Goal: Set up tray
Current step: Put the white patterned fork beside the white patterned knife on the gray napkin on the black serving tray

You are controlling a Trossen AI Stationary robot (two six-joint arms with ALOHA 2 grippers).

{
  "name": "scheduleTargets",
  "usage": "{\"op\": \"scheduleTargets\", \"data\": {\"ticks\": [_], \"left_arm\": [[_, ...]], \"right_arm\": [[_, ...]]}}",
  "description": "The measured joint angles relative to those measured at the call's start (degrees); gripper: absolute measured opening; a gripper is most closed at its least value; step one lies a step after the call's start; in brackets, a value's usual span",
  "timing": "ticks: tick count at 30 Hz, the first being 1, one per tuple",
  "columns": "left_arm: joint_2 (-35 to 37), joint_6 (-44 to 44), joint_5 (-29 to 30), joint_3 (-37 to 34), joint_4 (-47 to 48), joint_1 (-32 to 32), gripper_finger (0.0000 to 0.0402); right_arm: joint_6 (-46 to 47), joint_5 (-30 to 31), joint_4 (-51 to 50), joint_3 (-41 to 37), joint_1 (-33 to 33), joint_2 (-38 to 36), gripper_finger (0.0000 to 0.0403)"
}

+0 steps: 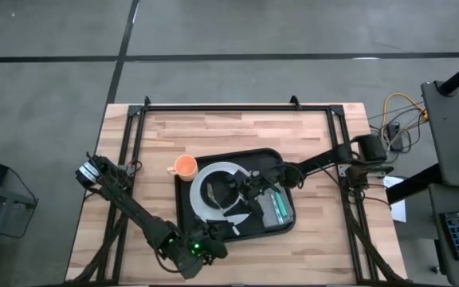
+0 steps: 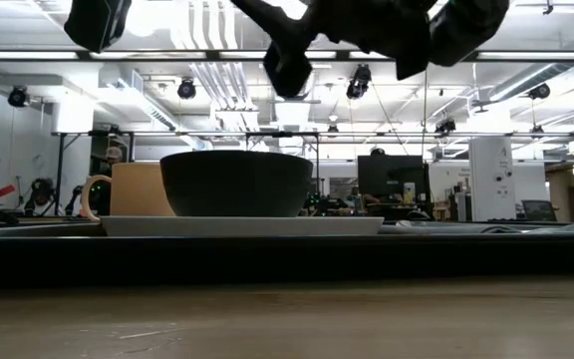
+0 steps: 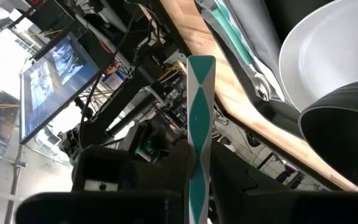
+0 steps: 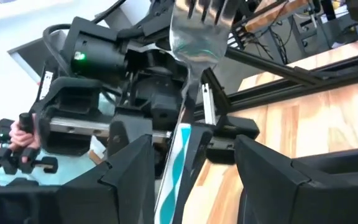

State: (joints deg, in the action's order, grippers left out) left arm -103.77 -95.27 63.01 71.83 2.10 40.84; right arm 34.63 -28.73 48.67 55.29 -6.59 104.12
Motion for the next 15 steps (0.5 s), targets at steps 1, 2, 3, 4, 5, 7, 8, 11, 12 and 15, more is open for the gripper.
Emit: {"op": "scheduleTargets", "data": {"ticks": [1, 2, 3, 4, 5, 7, 8, 11, 12, 15], "left_arm": [[0.0, 0.21, 0.01, 0.0, 0.01, 0.0, 0.0022], [0.0, 0.24, 0.02, 0.0, 0.03, 0.0, 0.0022], [0.0, 0.27, 0.06, 0.0, 0.0, 0.0, 0.0022], [0.0, 0.31, 0.04, -0.09, -0.1, 0.0, 0.0022], [0.0, 0.36, 0.06, -0.2, 0.02, 0.0, 0.0022], [0.0, 0.57, 0.04, -0.3, 0.07, 0.0, 0.0022], [0.0, 0.62, 0.06, -0.39, 0.09, 0.0, 0.0022], [0.0, 0.62, 0.01, -0.39, -0.03, 0.05, 0.0022], [0.0, 0.62, 0.01, -0.39, -0.01, 0.07, 0.0022], [0.09, 0.58, 0.06, -0.46, -0.17, 0.05, 0.0022]], "right_arm": [[0.08, 0.0, 0.02, 0.65, -0.12, 0.5, 0.0217], [0.05, -0.01, 0.02, 1.16, -0.25, 0.94, 0.0214], [0.04, -0.06, -0.01, 1.83, -0.35, 1.31, 0.021], [0.04, -0.27, 0.01, 2.48, -0.44, 1.66, 0.0204], [0.04, -0.83, 0.03, 2.94, -0.5, 1.81, 0.0197], [0.09, -1.87, -0.28, 3.62, -0.61, 1.83, 0.0176], [0.09, -1.88, -0.25, 3.84, -0.68, 1.83, 0.0163], [0.11, -2.5, -0.52, 4.24, -0.77, 1.79, 0.0117], [0.11, -2.55, -0.59, 4.28, -0.75, 1.79, 0.01], [0.13, -2.52, -0.77, 4.5, -0.72, 1.93, 0.0049]]}}
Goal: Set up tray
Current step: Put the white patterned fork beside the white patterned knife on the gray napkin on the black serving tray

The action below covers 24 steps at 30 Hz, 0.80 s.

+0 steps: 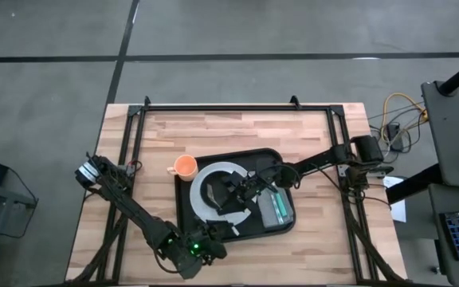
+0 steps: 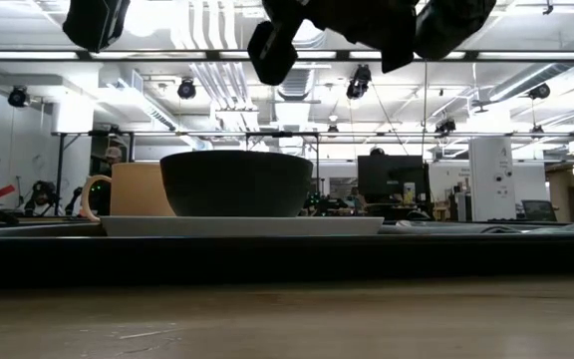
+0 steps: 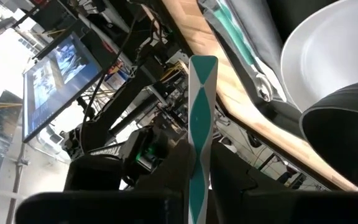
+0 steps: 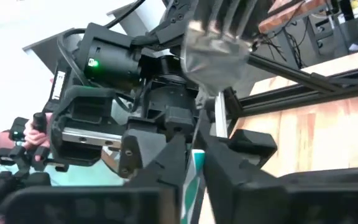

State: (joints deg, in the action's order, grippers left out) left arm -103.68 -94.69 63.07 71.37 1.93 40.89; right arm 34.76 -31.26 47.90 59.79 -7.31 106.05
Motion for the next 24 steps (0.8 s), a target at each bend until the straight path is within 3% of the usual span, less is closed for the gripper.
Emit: {"op": "scheduleTargets", "data": {"ticks": [2, 7, 12, 19, 24], "left_arm": [[0.0, -0.33, -0.02, -0.17, 0.67, 0.18, 0.0022], [-0.04, 1.7, -0.4, -0.2, 0.7, 0.36, 0.0027], [0.38, 8.45, 4.4, -0.22, 1.13, 0.37, 0.0105], [4.11, 30.83, 10.91, -0.67, 11.76, 0.41, 0.0159], [6.82, 51.18, 11.19, -1.16, 27.91, 0.59, 0.0162]], "right_arm": [[0.35, -0.23, -0.2, -0.04, 0.02, 0.23, 0.0023], [0.4, -0.9, -1.19, -0.15, -0.02, 0.34, 0.0017], [-0.56, -1.63, -6.1, -0.78, 0.0, -1.12, 0.0015], [-2.9, 8.73, -24.17, -1.02, 0.04, -8.07, 0.0014], [0.35, 24.91, -38.89, -0.96, -0.06, -15.36, 0.0013]]}}
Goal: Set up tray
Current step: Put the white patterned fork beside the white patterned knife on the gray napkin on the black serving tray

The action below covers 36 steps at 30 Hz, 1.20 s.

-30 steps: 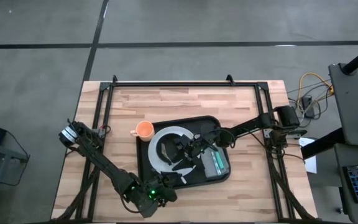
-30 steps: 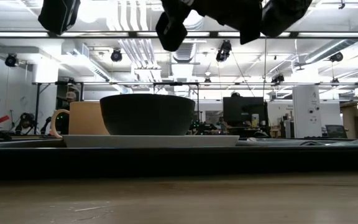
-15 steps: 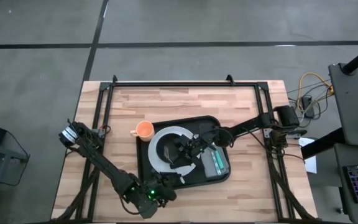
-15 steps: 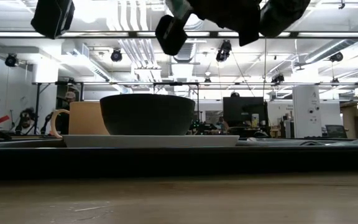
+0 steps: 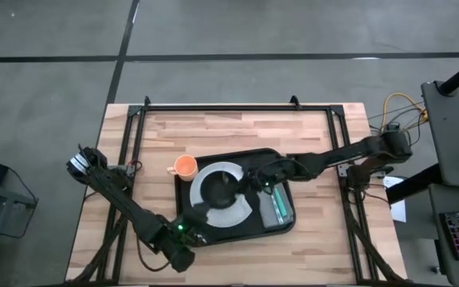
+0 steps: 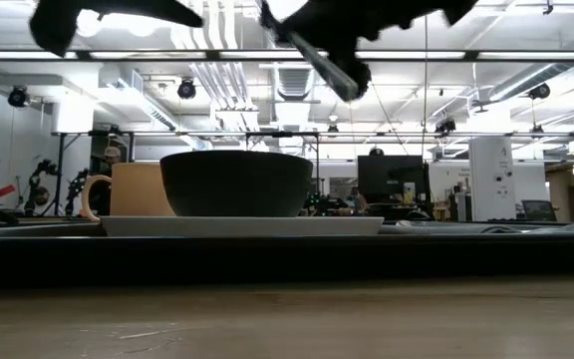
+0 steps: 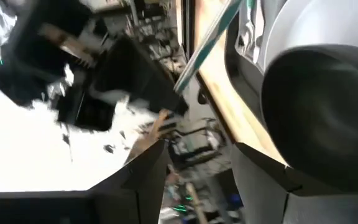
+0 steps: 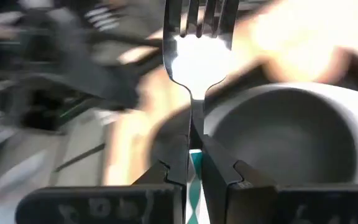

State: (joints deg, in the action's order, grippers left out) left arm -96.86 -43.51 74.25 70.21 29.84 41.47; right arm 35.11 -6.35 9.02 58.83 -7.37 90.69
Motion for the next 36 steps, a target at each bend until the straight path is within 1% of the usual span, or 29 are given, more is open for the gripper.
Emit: {"op": "scheduleTargets", "data": {"ticks": [2, 5, 6, 8, 10, 13, 15, 17, 21, 27, 36], "left_arm": [[1.55, 7.67, -0.04, -0.26, 5.31, 0.02, 0.0163], [3.46, 16.77, -0.54, -0.74, 11.41, 0.04, 0.0163], [4.12, 19.39, -0.87, -1.0, 13.03, 0.37, 0.0163], [5.79, 23.18, -2.23, -1.32, 15.35, 0.64, 0.0163], [7.74, 26.67, -6.0, -1.61, 16.75, 1.03, 0.0163], [10.6, 31.86, -14.22, -1.88, 17.84, 1.25, 0.0163], [12.69, 34.55, -18.07, -2.31, 18.6, 1.22, 0.0164], [14.66, 36.58, -20.17, -2.82, 18.83, 1.22, 0.0164], [18.02, 40.6, -22.86, -3.78, 21.37, 1.75, 0.0164], [21.21, 44.65, -25.11, -4.81, 24.3, 2.11, 0.0164], [21.93, 45.77, -25.17, -6.44, 24.87, 2.49, 0.0164]], "right_arm": [[3.75, 6.95, -6.4, -0.02, -0.22, -2.63, 0.0013], [12.86, 16.39, -17.7, 0.0, -0.35, -6.04, 0.0013], [16.09, 18.66, -20.88, 0.0, -0.45, -6.53, 0.0013], [22.17, 21.1, -27.74, -0.02, -0.6, -7.05, 0.0013], [28.76, 20.95, -31.65, -0.05, -0.76, -6.54, 0.0013], [35.72, 20.18, -33.84, -0.02, -2.09, -3.94, 0.0013], [38.04, 19.85, -34.6, 0.5, -2.65, -1.16, 0.0012], [39.75, 19.63, -39.41, 2.04, -2.61, 1.31, 0.0012], [44.22, 19.27, -49.61, 4.81, -1.76, 3.93, 0.0012], [44.45, 16.8, -49.18, 6.95, -1.29, 5.93, 0.0012], [45.51, 14.06, -49.14, 5.22, 0.01, 10.6, 0.0012]]}}
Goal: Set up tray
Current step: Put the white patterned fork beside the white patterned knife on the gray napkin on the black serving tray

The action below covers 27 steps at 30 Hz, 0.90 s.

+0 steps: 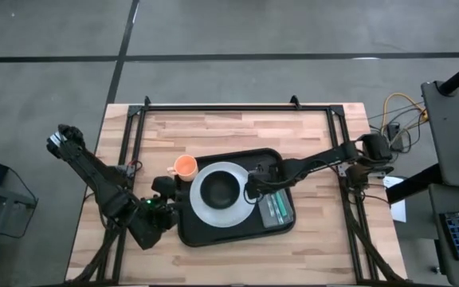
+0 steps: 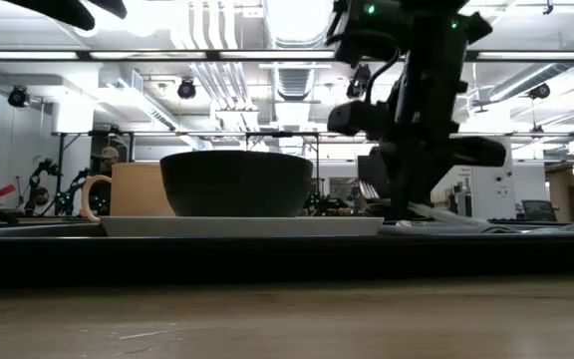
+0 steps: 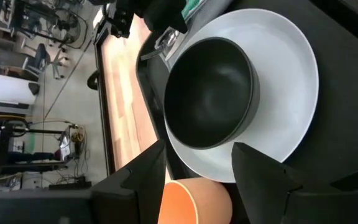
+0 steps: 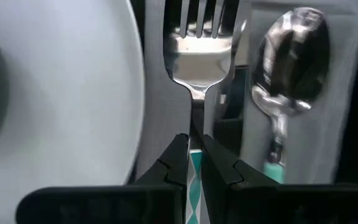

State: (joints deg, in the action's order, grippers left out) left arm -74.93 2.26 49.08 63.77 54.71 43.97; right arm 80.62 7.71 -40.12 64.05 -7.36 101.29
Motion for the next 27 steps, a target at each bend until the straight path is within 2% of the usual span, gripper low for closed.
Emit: {"op": "scheduleTargets", "data": {"ticks": [11, 17, 27], "left_arm": [[0.03, 1.96, 0.04, -1.42, 0.47, 0.12, 0.0164], [0.04, 2.39, 0.06, -1.27, 0.45, 0.4, 0.0164], [0.04, 4.07, -4.05, -1.29, 0.6, 0.73, 0.0164]], "right_arm": [[0.07, -3.06, 4.01, -0.29, 0.16, 5.02, 0.0012], [0.19, -3.44, 4.44, -0.48, 0.13, 5.22, 0.0013], [-0.38, -3.94, 4.05, 0.33, -0.54, 4.97, 0.0083]]}}
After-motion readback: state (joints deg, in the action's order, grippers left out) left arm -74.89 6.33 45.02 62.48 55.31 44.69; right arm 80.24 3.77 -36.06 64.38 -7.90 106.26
